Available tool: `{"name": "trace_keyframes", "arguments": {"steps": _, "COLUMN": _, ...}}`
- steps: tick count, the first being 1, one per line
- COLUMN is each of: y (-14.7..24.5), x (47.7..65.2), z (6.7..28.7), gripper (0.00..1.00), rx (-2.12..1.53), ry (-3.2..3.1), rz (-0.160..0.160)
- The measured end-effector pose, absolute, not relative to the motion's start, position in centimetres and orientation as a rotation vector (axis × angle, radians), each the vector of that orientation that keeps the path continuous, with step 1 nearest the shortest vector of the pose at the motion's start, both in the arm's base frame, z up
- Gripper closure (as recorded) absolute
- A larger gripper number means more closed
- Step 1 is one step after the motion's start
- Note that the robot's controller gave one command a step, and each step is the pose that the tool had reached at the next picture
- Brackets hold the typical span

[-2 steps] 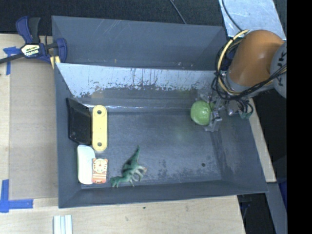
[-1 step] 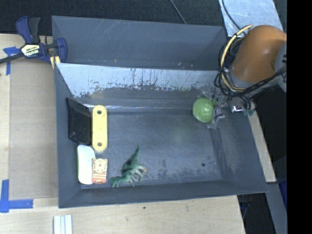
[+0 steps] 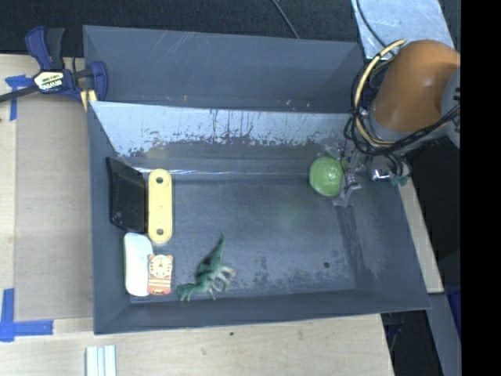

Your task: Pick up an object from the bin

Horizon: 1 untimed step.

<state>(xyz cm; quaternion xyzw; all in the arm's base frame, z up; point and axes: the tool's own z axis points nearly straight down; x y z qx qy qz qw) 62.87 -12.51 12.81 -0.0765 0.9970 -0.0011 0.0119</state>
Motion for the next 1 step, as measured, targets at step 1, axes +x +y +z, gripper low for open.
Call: {"name": "trace_keyframes", "arguments": {"steps": 1, "y": -12.46, "x": 62.63, "z": 14.4, "gripper": 1.0, "rx": -0.237, "ry": 3.117, "rz": 0.001}}
